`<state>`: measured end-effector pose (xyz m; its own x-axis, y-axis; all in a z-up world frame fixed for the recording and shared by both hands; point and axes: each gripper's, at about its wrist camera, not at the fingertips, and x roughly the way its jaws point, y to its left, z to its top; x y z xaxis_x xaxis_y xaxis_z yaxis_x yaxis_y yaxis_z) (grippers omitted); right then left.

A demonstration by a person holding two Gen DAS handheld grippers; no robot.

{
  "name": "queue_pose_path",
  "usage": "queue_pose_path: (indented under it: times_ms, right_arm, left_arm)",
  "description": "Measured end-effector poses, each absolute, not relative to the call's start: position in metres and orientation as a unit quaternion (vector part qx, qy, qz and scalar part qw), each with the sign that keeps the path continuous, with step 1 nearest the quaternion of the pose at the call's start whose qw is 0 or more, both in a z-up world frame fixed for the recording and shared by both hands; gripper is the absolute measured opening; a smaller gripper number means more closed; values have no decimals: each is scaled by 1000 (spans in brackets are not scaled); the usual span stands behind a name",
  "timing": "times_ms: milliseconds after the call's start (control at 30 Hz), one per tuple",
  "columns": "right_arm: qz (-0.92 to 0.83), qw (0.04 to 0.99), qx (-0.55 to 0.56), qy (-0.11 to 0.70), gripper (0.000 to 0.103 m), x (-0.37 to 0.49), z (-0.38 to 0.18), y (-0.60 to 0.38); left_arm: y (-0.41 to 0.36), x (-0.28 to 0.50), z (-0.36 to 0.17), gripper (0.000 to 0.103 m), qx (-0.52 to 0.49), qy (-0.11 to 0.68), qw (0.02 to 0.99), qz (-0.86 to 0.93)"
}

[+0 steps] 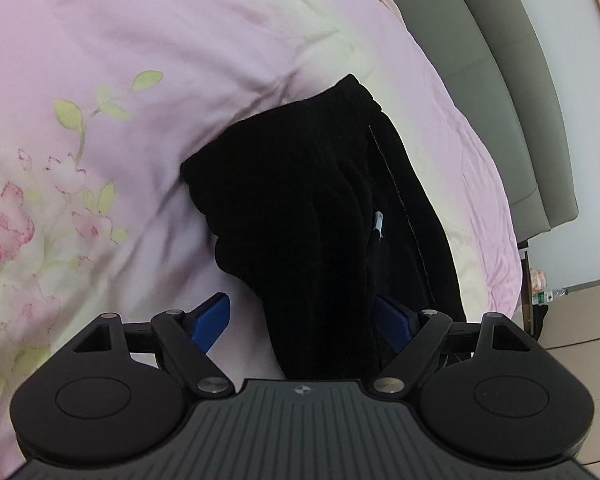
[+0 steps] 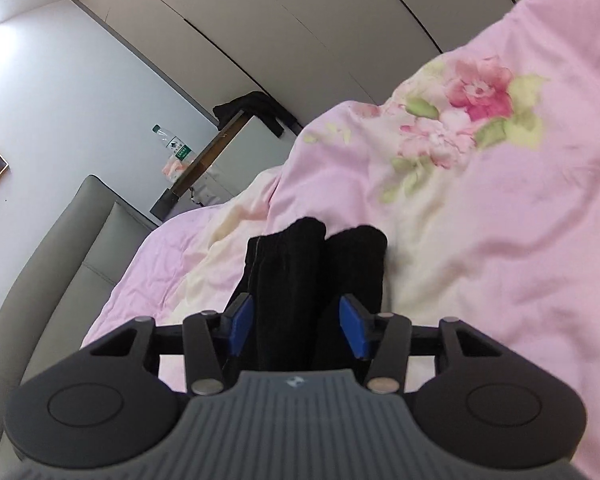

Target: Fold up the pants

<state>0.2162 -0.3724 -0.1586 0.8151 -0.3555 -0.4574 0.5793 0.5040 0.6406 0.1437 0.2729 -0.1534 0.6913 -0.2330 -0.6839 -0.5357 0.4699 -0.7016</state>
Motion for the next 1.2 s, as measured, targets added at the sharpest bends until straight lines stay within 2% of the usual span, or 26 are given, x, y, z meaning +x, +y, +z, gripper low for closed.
queue_pose_path:
  times_ms: [233, 300, 333, 433, 500, 600, 633, 667, 733, 833, 1033, 1133, 1167, 1200]
  right_arm:
    - [-246, 845, 424, 213, 44, 279, -181, -419]
    - [-223, 846, 429, 225, 12, 289, -185, -424]
    - [-210, 851, 427, 223, 3, 291, -182, -427]
    - [-174, 899, 375, 143, 2, 275, -148, -417]
    - [-168, 906, 369, 118, 2, 261, -136, -414]
    - [-207, 883, 386, 170, 4, 258, -156, -428]
    - [-226, 870, 383, 213, 14, 264, -170, -435]
    - [-234, 854, 390, 251, 8, 268, -184, -442]
    - [-234, 847, 419, 230, 9, 257, -190, -449]
    - [-268, 857, 406, 174, 41, 229, -173, -422]
    - [-222, 861, 428, 161, 42, 191, -167, -353]
    - [-209, 847, 442, 206, 43, 190, -181, -336]
    - [-201, 844, 450, 209, 43, 190, -183, -335]
    - [-196, 846, 448, 211, 43, 192, -183, -334]
  left_arm:
    - [267, 168, -154, 94, -501, 384, 770, 91]
    - [266, 173, -160, 94, -510, 384, 764, 93]
    - [263, 173, -163, 94, -514, 384, 761, 96]
    - [264, 175, -169, 94, -524, 385, 753, 103]
    - [264, 175, -172, 94, -524, 383, 754, 102]
    - [265, 176, -174, 94, -527, 381, 753, 100]
    - [265, 176, -176, 94, -529, 381, 752, 100]
    - [265, 176, -177, 94, -532, 381, 750, 99]
    - [270, 174, -179, 94, -538, 379, 747, 97]
    - [278, 168, -180, 94, -558, 368, 737, 95]
    - [282, 166, -196, 94, -602, 352, 710, 100]
    - [282, 167, -206, 98, -631, 325, 696, 103]
    - [282, 165, -211, 96, -645, 313, 689, 105]
    - [282, 162, -213, 86, -656, 289, 690, 101]
